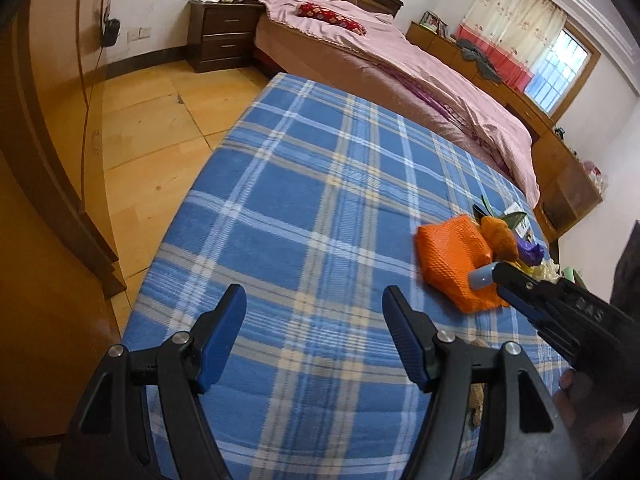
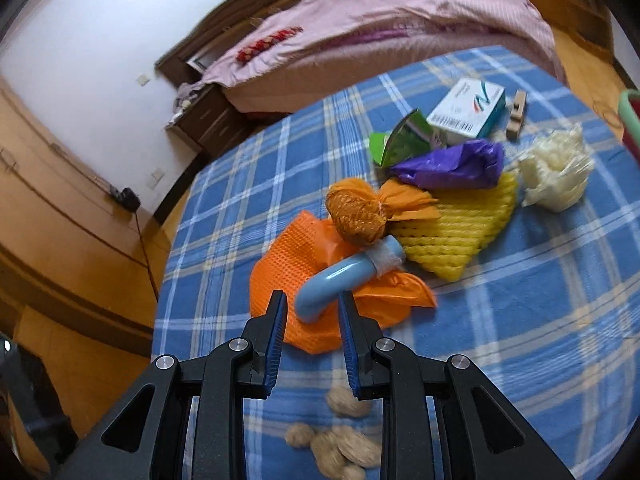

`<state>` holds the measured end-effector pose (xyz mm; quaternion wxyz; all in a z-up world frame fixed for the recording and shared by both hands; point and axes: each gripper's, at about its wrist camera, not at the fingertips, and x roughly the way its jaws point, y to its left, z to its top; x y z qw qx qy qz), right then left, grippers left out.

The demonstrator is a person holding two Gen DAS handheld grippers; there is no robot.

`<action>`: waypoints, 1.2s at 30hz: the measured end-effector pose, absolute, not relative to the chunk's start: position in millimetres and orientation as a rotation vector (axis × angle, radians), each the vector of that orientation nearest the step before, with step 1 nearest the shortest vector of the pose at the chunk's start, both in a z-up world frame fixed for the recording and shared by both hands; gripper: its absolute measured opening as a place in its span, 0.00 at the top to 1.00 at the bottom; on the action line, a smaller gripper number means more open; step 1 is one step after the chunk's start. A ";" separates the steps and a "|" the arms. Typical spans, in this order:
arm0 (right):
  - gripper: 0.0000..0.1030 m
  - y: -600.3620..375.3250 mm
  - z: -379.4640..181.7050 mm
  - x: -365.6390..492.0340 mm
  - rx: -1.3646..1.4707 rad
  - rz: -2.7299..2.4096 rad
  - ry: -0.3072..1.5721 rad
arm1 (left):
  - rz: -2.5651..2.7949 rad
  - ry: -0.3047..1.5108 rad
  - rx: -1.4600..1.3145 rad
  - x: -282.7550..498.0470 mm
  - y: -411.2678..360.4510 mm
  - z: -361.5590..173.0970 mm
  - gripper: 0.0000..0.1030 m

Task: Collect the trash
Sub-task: 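Grasp the blue pipe piece with the right tool while the left tool grasps the orange mesh bag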

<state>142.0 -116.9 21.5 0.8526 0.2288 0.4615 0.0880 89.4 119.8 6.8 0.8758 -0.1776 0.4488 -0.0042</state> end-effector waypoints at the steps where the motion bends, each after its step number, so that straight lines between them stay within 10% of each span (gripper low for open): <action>1: 0.73 -114.7 20.8 145.0 0.482 0.173 0.976 | -0.008 0.937 -0.375 90.3 121.5 5.5 0.32; 23: 0.57 -122.3 6.9 164.7 0.636 0.033 1.014 | -0.046 0.934 -0.388 86.7 120.4 -2.4 0.32; 30: 0.85 -128.7 9.6 155.5 0.639 0.110 1.000 | -0.052 0.932 -0.382 84.3 118.0 -1.6 0.32; 36: 0.89 -147.1 19.0 128.0 0.662 0.182 0.969 | -0.072 0.933 -0.368 83.8 106.8 2.4 0.32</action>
